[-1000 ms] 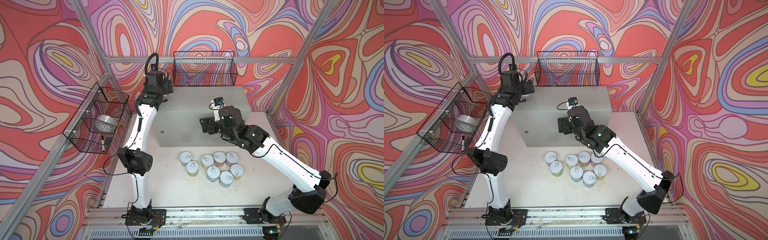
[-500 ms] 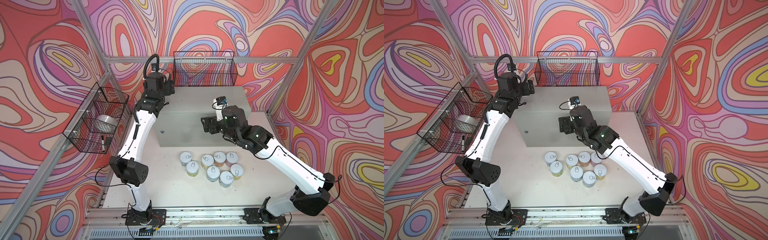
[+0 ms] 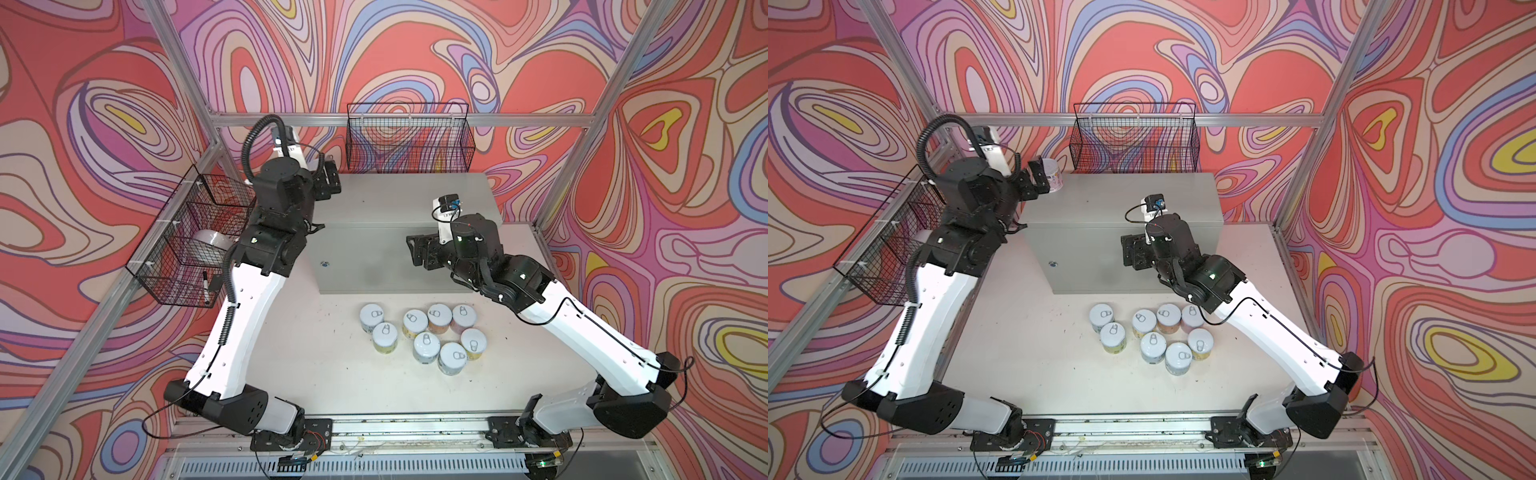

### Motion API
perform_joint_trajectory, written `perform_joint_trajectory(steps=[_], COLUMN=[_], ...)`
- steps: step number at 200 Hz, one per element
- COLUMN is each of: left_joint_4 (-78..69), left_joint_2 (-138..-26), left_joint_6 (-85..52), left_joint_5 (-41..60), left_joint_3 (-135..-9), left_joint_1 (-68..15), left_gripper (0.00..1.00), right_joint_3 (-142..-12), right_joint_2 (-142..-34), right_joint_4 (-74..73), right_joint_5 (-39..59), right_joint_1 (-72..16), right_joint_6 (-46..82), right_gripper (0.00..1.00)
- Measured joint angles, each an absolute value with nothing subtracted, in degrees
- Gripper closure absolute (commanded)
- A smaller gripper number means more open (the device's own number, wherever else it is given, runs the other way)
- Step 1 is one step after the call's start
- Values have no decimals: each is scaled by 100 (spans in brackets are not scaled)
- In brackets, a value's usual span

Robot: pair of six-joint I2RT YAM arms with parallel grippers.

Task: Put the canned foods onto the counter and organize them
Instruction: 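Withdraw the left gripper from the cabinet toward the cans while the right lowers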

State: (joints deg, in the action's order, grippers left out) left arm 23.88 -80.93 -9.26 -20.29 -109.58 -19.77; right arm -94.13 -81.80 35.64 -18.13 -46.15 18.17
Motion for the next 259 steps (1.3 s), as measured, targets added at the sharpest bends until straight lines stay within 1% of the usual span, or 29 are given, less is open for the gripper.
perform_joint_trajectory(steps=[15,47,75,109,133,170,190,216,259], left_joint_4=[2615,3057,3476,3570,3444,2814,2399,2067,1476], left_joint_2=[-7601,-6514,-6202,-5789,-5498,-5581,-5527,-5312,-5164], left_joint_6=[-1090,-1347,-1640,-2165,-2523,-2956,-3199,-3437,-3656], left_joint_5=[-1922,-2001,-2217,-2261,-2403,-2705,-2797,-2998,-3256], left_joint_3=[-10593,-9080,-8031,-6683,-5909,-5076,-4401,-3601,-2950], left_joint_1=[-2145,-2884,-3146,-3304,-3728,-4364,-4431,-4501,-4552], left_gripper=[0,0,0,0,0,1,3,4,5], right_joint_3=[-9164,-8462,-8044,-7614,-7196,-6755,-6508,-6353,-6353], right_joint_2=[-8173,-8060,-7863,-7544,-7334,-7269,-7196,-7063,-7046], right_joint_4=[3553,3581,3583,3555,3564,3575,3581,3610,3551], right_joint_5=[-1782,-1662,-1481,-1249,-1116,-958,-897,-888,-840], right_joint_1=[-4615,-4615,-4615,-4635,-4751,-5216,-5426,-5452,-5450], right_joint_6=[1905,2117,2314,2486,2582,2630,2683,2766,2816], right_gripper=[12,12,12,12,11,8,9,9,10])
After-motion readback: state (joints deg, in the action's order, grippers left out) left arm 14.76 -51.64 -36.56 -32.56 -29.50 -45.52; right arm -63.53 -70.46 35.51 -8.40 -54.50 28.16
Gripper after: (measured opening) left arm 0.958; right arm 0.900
